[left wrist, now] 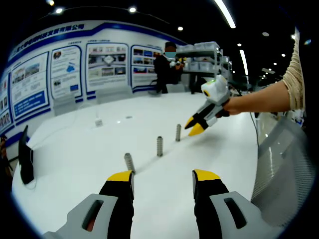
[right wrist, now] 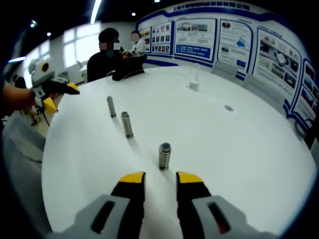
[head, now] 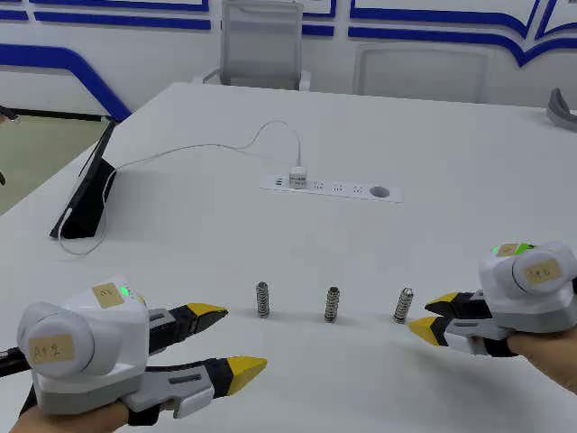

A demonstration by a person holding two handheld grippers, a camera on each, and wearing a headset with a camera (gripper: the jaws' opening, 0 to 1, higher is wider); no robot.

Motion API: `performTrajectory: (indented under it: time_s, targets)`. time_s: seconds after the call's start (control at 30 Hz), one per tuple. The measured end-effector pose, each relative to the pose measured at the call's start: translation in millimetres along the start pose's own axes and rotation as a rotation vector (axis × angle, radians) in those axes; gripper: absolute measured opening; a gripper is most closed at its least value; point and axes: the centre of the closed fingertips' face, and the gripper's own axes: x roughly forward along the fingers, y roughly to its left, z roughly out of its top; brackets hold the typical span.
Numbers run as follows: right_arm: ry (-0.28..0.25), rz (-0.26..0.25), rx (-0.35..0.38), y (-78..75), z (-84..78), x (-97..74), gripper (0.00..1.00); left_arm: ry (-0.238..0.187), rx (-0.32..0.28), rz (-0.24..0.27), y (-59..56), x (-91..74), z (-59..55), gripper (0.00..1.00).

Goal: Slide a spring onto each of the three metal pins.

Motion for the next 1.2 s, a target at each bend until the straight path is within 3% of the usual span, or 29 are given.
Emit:
performTrajectory:
  time_s: [0.5,0.97,1.2]
  targets:
    - [-0.041,-0.029,-0.026,3.0,-3.2,-31.8,0.34,0.007,-0.011,0.029,8.9,-3.6,-3.7,0.50]
    - [-0.118,-0.026,-0.028,12.3,9.7,-56.4,0.44,0.032,-0.012,0.046,13.4,-7.9,-12.8,0.52]
    - [-0.157,-0.013,-0.050,24.1,14.3,-68.0,0.48,0.035,-0.016,0.053,16.0,-9.7,-15.5,0.53]
